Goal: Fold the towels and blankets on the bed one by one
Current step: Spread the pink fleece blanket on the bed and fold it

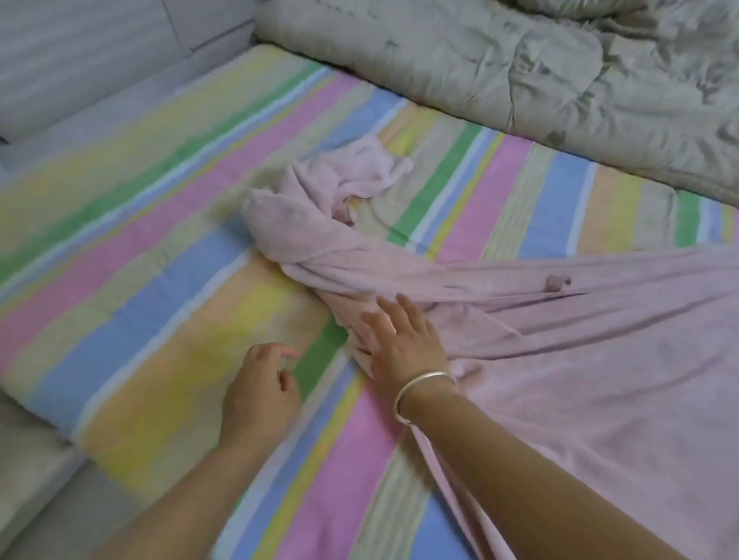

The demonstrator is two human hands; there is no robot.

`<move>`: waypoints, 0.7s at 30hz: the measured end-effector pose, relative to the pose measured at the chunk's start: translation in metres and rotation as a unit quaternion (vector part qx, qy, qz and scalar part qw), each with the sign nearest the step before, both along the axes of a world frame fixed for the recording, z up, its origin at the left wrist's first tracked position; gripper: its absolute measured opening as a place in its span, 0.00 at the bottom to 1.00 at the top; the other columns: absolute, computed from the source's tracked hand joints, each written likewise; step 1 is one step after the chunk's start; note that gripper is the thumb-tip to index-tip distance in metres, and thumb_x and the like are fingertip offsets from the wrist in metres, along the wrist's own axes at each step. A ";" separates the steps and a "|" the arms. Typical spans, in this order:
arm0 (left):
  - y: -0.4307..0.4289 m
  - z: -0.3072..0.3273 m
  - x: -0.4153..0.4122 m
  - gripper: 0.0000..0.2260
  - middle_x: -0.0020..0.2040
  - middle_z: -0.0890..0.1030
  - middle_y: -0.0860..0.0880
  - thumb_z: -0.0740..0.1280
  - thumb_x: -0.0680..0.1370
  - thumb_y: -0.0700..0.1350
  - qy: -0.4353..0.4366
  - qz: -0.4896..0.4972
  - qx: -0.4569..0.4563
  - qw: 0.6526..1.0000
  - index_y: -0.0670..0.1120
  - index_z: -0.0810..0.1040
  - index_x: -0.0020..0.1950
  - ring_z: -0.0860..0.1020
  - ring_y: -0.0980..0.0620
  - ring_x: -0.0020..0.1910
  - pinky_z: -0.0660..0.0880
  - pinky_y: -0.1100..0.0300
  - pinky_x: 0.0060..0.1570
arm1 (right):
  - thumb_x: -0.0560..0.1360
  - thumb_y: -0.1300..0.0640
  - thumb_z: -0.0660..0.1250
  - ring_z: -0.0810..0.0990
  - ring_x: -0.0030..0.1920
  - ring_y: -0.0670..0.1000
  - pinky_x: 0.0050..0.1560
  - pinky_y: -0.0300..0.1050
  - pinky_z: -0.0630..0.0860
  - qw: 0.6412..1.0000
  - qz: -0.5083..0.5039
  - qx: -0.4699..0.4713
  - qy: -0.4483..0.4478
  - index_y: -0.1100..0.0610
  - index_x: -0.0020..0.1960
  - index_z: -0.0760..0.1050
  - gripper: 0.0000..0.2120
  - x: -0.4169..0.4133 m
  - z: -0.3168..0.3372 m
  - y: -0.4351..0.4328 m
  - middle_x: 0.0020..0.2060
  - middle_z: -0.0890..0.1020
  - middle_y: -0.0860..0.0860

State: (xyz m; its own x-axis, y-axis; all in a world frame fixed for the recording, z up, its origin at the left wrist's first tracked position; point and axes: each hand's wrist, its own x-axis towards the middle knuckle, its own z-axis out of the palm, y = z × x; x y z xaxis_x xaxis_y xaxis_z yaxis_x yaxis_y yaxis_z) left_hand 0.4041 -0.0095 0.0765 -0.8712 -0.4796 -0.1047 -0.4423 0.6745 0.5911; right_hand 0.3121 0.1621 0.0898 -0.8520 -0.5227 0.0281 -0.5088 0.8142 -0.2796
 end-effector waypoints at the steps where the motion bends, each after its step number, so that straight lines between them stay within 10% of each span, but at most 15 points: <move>1: -0.014 0.001 -0.010 0.14 0.59 0.77 0.49 0.62 0.74 0.36 0.002 0.007 0.003 1.000 0.49 0.78 0.56 0.80 0.44 0.47 0.76 0.49 0.49 | 0.64 0.60 0.72 0.76 0.62 0.63 0.56 0.55 0.77 0.999 0.036 -0.005 0.014 0.51 0.60 0.73 0.25 -0.013 0.006 -0.019 0.59 0.79 0.55; 6: -0.043 0.009 -0.065 0.16 0.60 0.76 0.50 0.61 0.75 0.36 0.015 0.015 0.017 1.000 0.50 0.77 0.58 0.78 0.44 0.51 0.75 0.50 0.52 | 0.66 0.59 0.61 0.79 0.59 0.61 0.53 0.50 0.78 0.984 0.152 0.032 0.091 0.50 0.57 0.81 0.22 -0.081 0.007 -0.095 0.57 0.81 0.54; 9: -0.061 0.003 -0.103 0.17 0.60 0.76 0.48 0.60 0.75 0.36 0.007 0.010 0.009 1.000 0.49 0.76 0.60 0.77 0.44 0.55 0.74 0.49 0.54 | 0.64 0.49 0.74 0.80 0.56 0.61 0.49 0.50 0.78 0.977 0.162 0.108 0.084 0.51 0.55 0.81 0.20 -0.116 -0.001 -0.120 0.58 0.81 0.55; 13: -0.069 -0.002 -0.143 0.18 0.59 0.77 0.48 0.59 0.74 0.38 0.037 0.009 0.013 0.999 0.51 0.75 0.62 0.77 0.43 0.55 0.75 0.47 0.53 | 0.76 0.46 0.62 0.74 0.61 0.58 0.53 0.50 0.72 0.978 0.125 0.165 -0.028 0.45 0.73 0.62 0.26 -0.160 0.001 -0.111 0.68 0.70 0.52; 18: -0.061 -0.002 -0.195 0.17 0.63 0.74 0.47 0.60 0.76 0.37 0.063 0.038 0.021 0.997 0.49 0.73 0.63 0.79 0.41 0.50 0.76 0.45 0.48 | 0.80 0.57 0.58 0.78 0.57 0.57 0.57 0.46 0.73 0.915 -0.233 -0.189 -0.269 0.56 0.62 0.77 0.14 -0.241 0.032 -0.025 0.57 0.81 0.58; 21: -0.050 -0.004 -0.226 0.18 0.64 0.74 0.49 0.59 0.77 0.36 0.068 0.031 0.025 0.997 0.49 0.73 0.64 0.78 0.42 0.49 0.75 0.46 0.48 | 0.82 0.56 0.55 0.76 0.61 0.61 0.52 0.49 0.73 0.869 -0.388 -0.029 -0.305 0.64 0.66 0.73 0.18 -0.273 0.028 0.056 0.61 0.77 0.63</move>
